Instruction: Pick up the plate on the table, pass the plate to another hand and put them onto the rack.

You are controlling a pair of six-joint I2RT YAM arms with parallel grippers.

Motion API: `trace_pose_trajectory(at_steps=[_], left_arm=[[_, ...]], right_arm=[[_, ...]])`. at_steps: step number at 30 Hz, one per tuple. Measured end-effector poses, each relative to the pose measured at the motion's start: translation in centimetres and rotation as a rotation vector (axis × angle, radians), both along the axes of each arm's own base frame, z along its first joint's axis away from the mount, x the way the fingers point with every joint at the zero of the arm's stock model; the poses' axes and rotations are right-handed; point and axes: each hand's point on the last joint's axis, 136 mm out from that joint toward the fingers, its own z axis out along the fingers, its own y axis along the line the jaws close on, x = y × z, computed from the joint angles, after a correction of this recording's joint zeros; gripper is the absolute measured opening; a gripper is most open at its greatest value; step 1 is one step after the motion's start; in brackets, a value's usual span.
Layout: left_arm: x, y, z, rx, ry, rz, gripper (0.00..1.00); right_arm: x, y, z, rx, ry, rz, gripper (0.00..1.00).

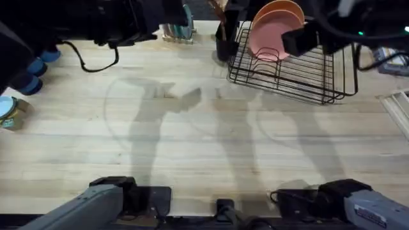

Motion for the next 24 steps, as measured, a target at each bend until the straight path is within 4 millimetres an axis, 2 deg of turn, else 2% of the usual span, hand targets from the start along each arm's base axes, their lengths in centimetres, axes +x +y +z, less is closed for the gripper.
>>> trace_pose_trajectory(at_steps=[3,11,14,20,24], left_arm=[[-0.6,0.9,0.5,0.064,-0.030,0.034,0.995],[-4.0,3.6,4.5,0.217,-0.189,0.158,0.995],[-5.3,4.2,5.5,0.246,-0.223,0.187,0.995],[-7.4,4.7,5.7,0.283,-0.226,0.205,0.995],[-7.8,4.7,5.1,0.289,-0.203,0.199,0.995]], right_arm=[[-1.8,-0.3,-0.2,0.093,0.051,-0.069,0.993],[-6.4,0.1,-1.4,0.259,0.210,-0.138,0.993],[-7.7,0.3,-1.1,0.314,0.262,-0.166,0.993],[-9.3,0.4,0.7,0.447,0.267,-0.239,0.993],[-9.7,0.3,1.5,0.488,0.243,-0.252,0.993]])
